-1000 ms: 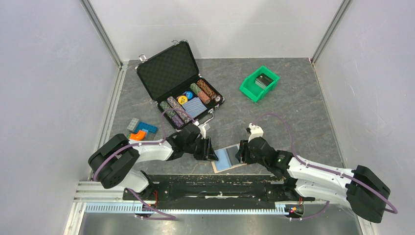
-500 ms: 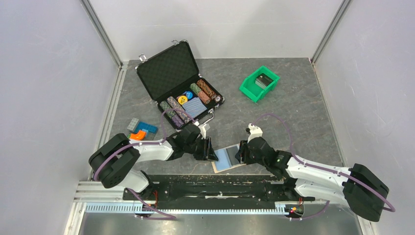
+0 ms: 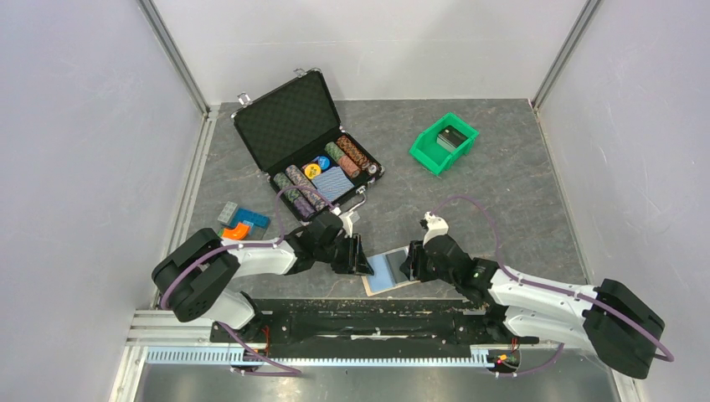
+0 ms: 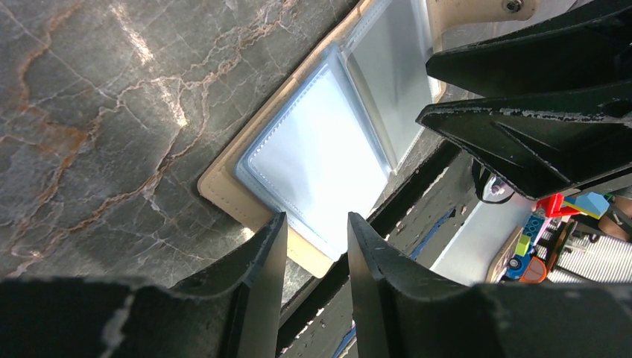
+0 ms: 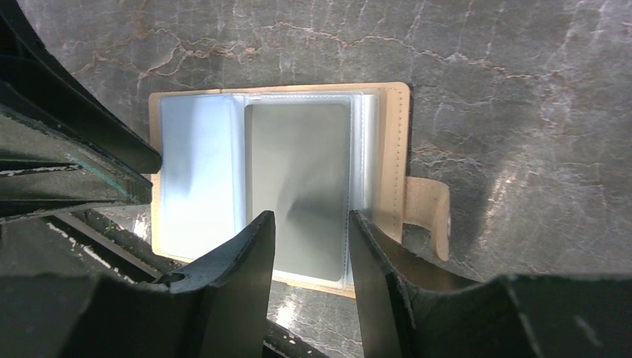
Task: Take the credit cards out of the card holder
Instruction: Remove the credit card from the card holder.
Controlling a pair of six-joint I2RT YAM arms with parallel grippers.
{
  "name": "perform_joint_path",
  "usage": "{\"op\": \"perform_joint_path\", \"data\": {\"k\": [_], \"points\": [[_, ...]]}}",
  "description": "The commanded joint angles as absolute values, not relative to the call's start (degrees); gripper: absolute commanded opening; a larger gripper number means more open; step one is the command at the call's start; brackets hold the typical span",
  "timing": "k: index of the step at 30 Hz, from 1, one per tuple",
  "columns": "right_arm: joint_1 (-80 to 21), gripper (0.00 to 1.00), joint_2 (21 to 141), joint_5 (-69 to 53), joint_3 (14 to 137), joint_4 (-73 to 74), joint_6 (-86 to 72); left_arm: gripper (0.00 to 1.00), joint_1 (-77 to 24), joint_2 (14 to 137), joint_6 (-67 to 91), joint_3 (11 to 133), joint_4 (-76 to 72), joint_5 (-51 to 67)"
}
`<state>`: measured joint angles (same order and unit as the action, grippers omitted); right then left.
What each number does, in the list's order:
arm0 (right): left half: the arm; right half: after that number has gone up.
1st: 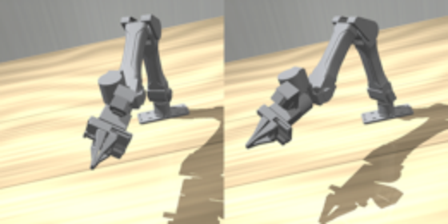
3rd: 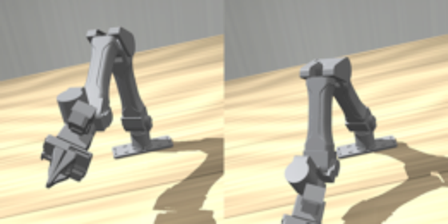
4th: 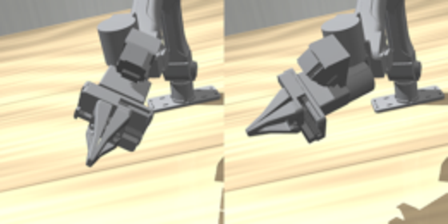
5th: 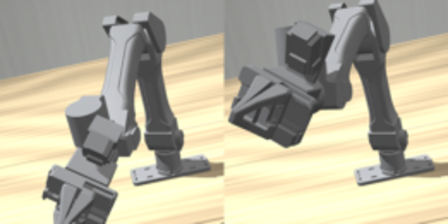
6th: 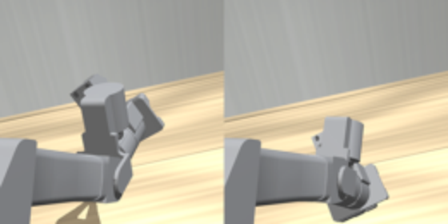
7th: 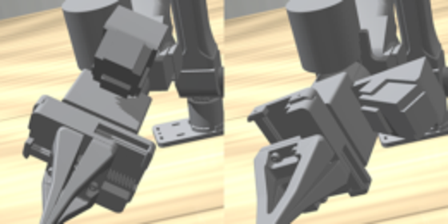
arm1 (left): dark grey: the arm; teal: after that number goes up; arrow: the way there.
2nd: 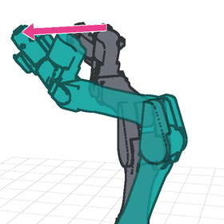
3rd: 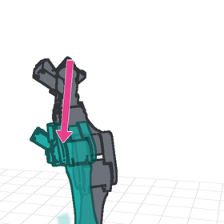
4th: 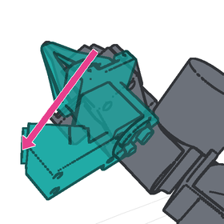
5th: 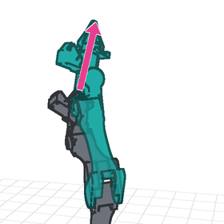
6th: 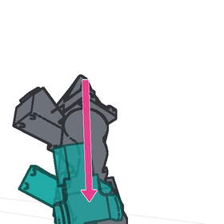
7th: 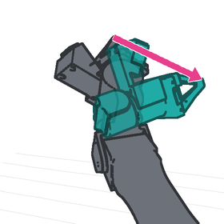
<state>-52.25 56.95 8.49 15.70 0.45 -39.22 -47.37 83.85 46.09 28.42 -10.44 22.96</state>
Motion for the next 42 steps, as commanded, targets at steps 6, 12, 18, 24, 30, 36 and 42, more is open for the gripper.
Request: {"op": "perform_joint_path", "data": {"k": [6, 12, 18, 24, 30, 36, 42], "points": [[-51.6, 0.44, 53.4, 0.9, 13.5, -7.9, -43.4, 0.42, -47.7, 85.2, 47.1, 28.0, -13.2, 23.0], [-51.5, 0.44, 51.3, -1.1, 13.0, -10.5, -44.5, 0.42, -47.8, 85.3, 47.5, 27.7, -14.0, 22.9], [-51.6, 0.43, 49.7, -1.9, 14.2, -10.2, -44.3, 0.42, -47.8, 85.2, 47.6, 27.7, -14.0, 22.9], [-51.6, 0.42, 51.2, -4.6, 15.0, -11.3, -44.2, 0.42, -47.8, 84.7, 47.9, 27.8, -13.8, 22.9], [-51.6, 0.41, 55.0, -11.1, 13.1, -19.3, -46.3, 0.43, -47.8, 75.6, 46.5, 29.6, -1.9, 15.4], [-51.2, 0.44, 55.5, -9.1, 15.1, -14.6, -43.6, 0.47, -47.7, 68.3, 46.8, 31.1, 4.2, 13.2], [-50.9, 0.42, 56.6, -8.9, 17.7, -13.6, -40.2, 0.47, -47.8, 67.4, 47.8, 31.1, 3.7, 13.5]]}}
